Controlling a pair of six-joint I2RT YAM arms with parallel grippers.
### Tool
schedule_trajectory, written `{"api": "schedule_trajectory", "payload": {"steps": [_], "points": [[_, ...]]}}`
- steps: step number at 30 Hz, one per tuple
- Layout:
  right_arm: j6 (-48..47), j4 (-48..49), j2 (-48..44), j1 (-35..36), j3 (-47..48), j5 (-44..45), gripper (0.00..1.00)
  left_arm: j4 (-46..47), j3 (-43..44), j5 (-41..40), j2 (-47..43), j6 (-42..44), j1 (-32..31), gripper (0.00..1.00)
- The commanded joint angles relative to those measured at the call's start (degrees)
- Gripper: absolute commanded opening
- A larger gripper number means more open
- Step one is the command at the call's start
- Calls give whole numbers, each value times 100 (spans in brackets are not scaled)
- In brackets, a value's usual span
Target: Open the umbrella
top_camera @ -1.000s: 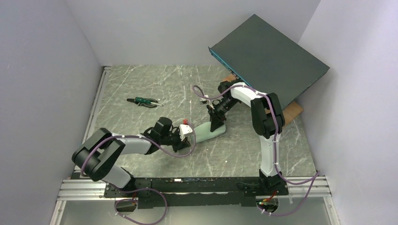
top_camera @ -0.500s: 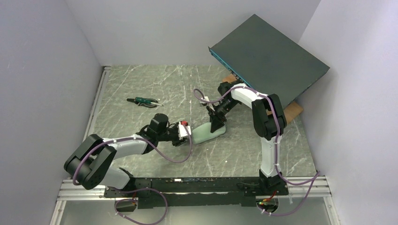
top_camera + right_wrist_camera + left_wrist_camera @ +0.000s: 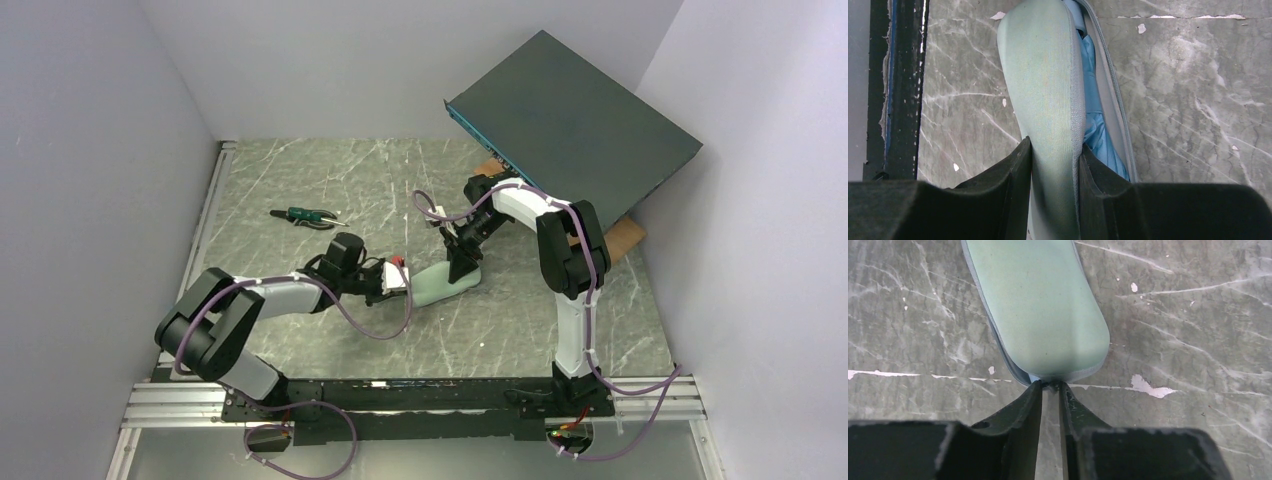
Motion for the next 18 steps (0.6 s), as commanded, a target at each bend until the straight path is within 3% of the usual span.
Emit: {"api": "schedule_trajectory", "payload": {"steps": [1,5,13,15,18], "points": [[-302,1,150,126,-182,628,0,-226,14,432,-235,19,91,18],[-287,-18,177,98,-174,631,0,-482,-44,641,-508,-4,26,9],[-228,-38,230,67,-92,586,0,-329,-55,372,-374,-450,-17,6],[-216,-56,236,61,-78,568,0,-271,-22,293,-307,-595,29,8],[-215,-50,235,66,-81,567,0,-165,-29,169,-261,-696,52,20]]}}
